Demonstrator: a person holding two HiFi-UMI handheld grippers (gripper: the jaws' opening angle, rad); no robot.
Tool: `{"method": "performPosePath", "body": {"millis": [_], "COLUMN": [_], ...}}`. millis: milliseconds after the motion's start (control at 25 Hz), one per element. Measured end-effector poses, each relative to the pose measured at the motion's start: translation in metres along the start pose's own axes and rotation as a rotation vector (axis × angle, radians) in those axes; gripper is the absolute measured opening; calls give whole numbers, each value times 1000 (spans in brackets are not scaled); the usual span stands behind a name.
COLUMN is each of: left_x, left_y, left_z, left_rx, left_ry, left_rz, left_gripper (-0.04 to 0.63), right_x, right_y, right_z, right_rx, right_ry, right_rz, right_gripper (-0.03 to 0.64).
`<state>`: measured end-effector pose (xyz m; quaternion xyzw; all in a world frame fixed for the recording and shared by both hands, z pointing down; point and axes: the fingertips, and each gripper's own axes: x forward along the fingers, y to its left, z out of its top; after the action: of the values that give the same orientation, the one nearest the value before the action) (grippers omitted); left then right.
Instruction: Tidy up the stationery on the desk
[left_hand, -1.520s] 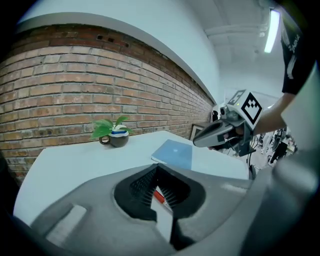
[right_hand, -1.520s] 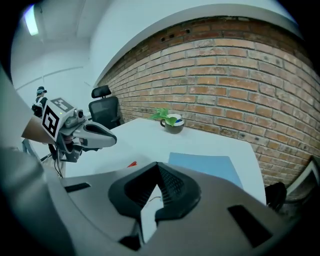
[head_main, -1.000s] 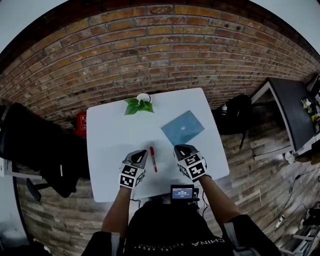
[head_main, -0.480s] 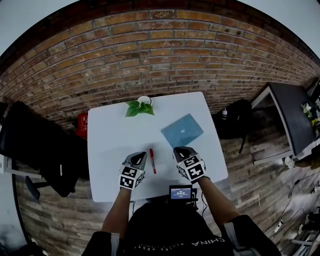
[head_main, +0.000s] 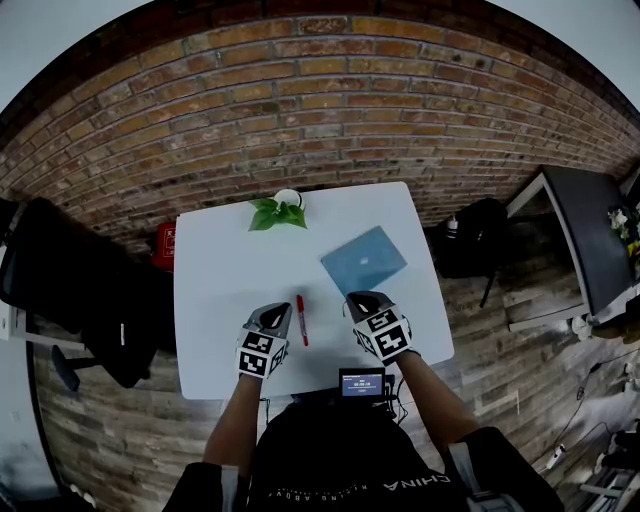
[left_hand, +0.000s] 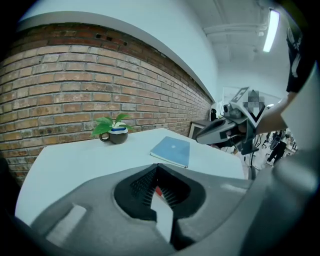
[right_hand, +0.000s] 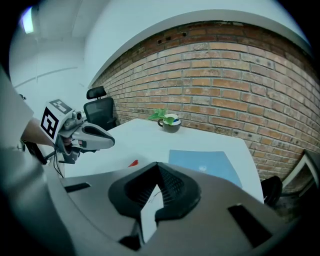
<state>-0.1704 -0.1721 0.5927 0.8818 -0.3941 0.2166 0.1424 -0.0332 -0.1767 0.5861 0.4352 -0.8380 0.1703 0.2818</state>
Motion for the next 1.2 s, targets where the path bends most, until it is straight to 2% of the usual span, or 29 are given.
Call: {"method": "performPosePath", "body": {"millis": [400, 640, 840, 960, 1000, 1200], "left_x": [16, 38, 68, 89, 96, 132], "left_y": [-11, -11, -13, -16, -16, -12], "left_z": [-17, -9, 8, 16, 18, 18], "left_rx": [-35, -9, 33, 51, 58, 94], "left_ry": [53, 68, 88, 112, 122, 189], "left_rz": [6, -9, -60, -104, -116, -159], "left_gripper": [6, 6, 11, 97, 108, 169], "right_x": [1, 2, 7, 10, 12, 23], "right_y": [-13, -36, -60, -73, -75, -85], "right_z": [-20, -35, -50, -59, -62, -75], "right_rx": [22, 79, 166, 232, 256, 362], "right_ry": [37, 60, 72, 85, 88, 109], "right_rz": [4, -42, -86, -103, -103, -116], "right_gripper": [9, 9, 9, 22, 85, 141]}}
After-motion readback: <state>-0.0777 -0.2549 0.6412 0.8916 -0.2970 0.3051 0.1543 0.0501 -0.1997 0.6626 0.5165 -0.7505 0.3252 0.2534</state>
